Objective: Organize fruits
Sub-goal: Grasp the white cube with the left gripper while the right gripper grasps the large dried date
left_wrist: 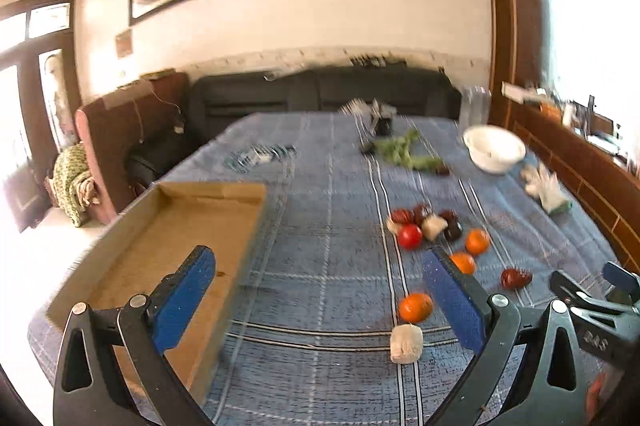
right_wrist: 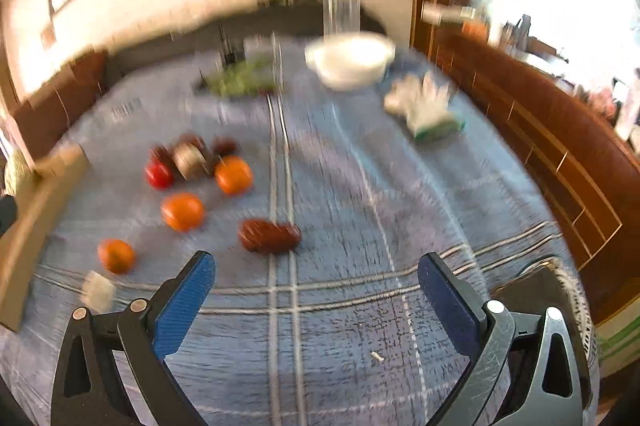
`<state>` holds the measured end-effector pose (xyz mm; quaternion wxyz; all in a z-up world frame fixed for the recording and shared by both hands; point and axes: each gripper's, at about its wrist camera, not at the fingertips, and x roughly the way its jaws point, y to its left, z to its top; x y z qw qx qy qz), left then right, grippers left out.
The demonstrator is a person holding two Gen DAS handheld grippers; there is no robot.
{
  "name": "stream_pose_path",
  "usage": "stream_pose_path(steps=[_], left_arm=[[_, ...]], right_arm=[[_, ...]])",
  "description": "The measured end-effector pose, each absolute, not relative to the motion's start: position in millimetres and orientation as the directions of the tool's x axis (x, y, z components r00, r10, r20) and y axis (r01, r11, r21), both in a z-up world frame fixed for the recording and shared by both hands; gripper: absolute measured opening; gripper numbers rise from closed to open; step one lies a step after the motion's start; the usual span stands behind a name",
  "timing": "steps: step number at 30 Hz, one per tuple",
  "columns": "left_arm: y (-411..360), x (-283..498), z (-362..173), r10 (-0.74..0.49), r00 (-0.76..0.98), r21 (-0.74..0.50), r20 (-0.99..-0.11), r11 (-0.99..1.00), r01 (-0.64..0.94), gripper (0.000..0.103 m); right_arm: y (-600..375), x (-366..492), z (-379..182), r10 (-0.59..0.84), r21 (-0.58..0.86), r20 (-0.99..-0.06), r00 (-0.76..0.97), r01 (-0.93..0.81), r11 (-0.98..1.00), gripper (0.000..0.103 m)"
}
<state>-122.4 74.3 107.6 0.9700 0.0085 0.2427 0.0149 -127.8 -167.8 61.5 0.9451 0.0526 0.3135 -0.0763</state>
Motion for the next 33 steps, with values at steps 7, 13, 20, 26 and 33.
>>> stream_pose_path(steps=[7,13,20,26,33], left_arm=[[80,-133,110,-0.006,0.868,-0.011,-0.497,1.000,0.000,0.103],[83,-143,105,-0.029,0.865,-0.027,-0.500,0.999,0.017,0.103],[88,-147,106,-0.039,0.865,-0.043,-0.499,0.999,0.020,0.103],[88,-146,105,-0.046,0.857,-0.054,-0.513,0.998,0.022,0.103],[85,-144,102,-0.050,0.856,-0.054,-0.515,0.998,0.026,0.103]], right_arm=[[-136,-158,74,-0.127,-0.003,-0.467,0.875,0.142,0.990,0.103],[-123,-166,76,-0.096,0.005,-0.492,0.865,0.114,0.993,0.103],[-111,-170,73,-0.089,-0.011,-0.510,0.856,0.096,0.995,0.103],[-110,-168,68,-0.073,0.005,-0.535,0.842,0.089,0.996,0.103],[-113,-164,62,-0.063,0.012,-0.553,0.831,0.084,0.996,0.103]])
